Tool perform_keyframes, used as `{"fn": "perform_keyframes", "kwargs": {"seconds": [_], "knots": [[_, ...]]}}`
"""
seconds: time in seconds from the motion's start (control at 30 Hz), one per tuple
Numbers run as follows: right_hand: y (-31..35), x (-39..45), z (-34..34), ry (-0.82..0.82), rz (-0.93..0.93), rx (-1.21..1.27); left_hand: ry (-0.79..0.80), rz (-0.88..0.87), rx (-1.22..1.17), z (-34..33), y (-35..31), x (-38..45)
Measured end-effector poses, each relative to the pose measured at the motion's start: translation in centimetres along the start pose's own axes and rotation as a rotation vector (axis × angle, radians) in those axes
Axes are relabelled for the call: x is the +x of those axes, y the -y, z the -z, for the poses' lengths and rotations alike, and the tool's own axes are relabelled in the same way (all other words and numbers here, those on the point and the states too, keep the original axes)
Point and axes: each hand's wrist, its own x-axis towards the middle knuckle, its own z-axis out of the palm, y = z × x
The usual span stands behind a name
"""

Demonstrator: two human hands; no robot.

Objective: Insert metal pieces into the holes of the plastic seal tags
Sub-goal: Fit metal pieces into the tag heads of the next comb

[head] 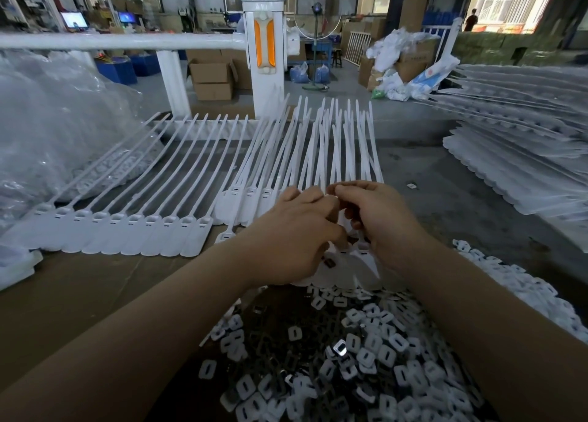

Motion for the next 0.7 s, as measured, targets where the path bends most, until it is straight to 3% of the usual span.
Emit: {"fn": "perform_keyframes", "kwargs": {"seconds": [0.2,0.57,0.7], "knots": [[0.1,0.1,0.0,-0.006,-0.001,0.018,0.146,0.233,-0.403,0.1,1.4,-0.3],[0.1,0.5,0.3,0.031,-0.006,0.124,0.263,0.237,-0.582,1.4,3.1,-0.9],[0.0,0.5,0.3,0.058,0.004,0.135,0.231,0.218,-0.599,1.3,2.9,-0.8]]}}
